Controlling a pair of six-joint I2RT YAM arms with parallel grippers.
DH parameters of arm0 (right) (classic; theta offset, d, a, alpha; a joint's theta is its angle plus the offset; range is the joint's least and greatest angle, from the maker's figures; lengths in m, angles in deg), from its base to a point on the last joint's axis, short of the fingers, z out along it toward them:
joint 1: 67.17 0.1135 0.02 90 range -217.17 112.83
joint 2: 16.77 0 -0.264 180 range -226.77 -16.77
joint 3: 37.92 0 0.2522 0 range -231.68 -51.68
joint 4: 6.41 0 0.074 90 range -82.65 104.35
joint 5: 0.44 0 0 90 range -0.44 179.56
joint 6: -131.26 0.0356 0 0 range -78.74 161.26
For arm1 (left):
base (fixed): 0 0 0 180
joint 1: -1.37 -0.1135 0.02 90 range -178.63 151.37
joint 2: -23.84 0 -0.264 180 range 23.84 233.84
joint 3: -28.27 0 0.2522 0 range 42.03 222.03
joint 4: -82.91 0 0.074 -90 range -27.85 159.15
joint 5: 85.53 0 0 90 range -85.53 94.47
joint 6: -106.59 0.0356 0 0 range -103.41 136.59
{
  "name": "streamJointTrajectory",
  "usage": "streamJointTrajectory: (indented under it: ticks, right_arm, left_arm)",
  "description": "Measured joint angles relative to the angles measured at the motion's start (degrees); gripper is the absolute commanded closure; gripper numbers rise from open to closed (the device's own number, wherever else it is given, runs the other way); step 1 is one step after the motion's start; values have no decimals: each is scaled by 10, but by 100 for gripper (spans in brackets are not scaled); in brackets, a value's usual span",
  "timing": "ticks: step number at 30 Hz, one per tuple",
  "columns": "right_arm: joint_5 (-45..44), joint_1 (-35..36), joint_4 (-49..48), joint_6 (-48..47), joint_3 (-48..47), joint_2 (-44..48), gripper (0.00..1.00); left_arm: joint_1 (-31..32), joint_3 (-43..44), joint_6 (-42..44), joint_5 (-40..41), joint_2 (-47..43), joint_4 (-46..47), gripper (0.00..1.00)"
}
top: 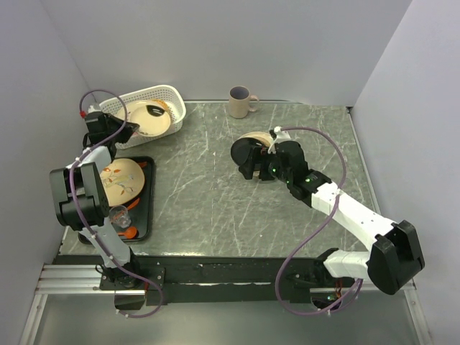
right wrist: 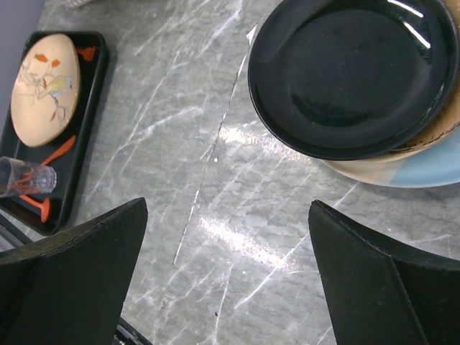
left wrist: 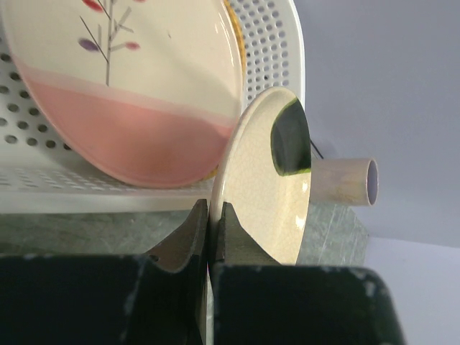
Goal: Place the plates into the plastic bin on the countertop
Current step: Place the plate in the plastic bin.
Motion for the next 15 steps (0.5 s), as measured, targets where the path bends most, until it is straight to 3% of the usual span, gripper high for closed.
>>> streamJointTrajectory:
  ticks: [15]
  right_arm:
    - [23, 0, -1, -5, 0, -22, 0]
  left_arm:
    - [-17, 74, -20, 18, 70, -3, 99]
